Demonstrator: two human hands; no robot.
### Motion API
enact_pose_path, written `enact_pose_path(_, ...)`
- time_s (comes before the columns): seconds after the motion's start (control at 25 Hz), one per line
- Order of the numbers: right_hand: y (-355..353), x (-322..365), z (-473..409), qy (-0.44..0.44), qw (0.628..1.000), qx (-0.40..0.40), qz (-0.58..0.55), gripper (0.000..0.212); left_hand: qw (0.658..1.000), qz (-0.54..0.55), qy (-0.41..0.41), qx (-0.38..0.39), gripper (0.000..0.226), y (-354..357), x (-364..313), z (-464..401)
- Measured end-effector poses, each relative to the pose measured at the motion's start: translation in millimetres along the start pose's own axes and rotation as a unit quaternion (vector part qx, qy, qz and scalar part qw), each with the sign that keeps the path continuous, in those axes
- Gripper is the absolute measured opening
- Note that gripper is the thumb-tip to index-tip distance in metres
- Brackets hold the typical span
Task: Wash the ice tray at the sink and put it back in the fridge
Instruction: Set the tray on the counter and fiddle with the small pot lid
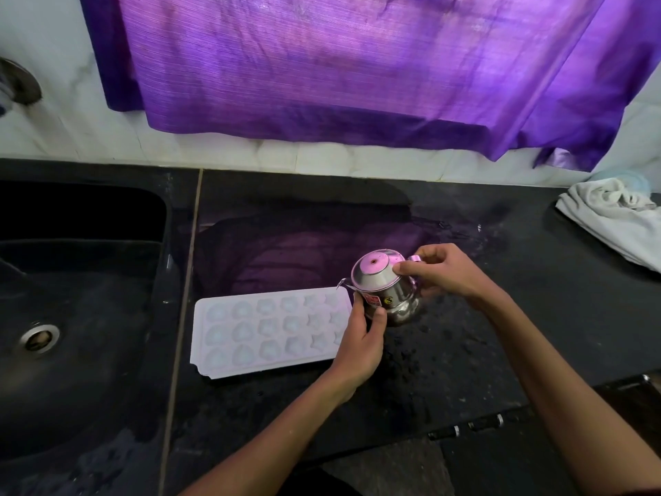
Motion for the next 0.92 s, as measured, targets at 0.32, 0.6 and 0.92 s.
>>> enact_pose_path(0.32, -1.5, -7.4, 0.3, 0.01, 1.0, -0.009, -0.025, 0.032, 1.0, 0.002, 0.008, -0.001, 0.054, -0.1, -0.5, 0.9)
enact_pose_path(0.6, -1.2, -14.2, 8.2, 0.021, 0.995, -0.017, -0.096, 0.02, 0.999, -0.019, 0.037, -0.031, 0.053, -5.1, -3.4, -2.9)
enact_pose_path(0.92, -11.6, -22.6, 17.1, 0.014, 0.998, -0.015, -0.064, 0.019, 0.999, -0.008, 0.035, 0.002, 0.053, 13.1, 3.5, 11.4)
Point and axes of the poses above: each hand's wrist, its own z-axis away from the middle knuckle, its own y-axis out of the palm, x = y × z, the point moved 9 cm from there along -z, towards the middle knuckle, and after that the axes turned 8 degrees about -x, right-handed, at the moved point
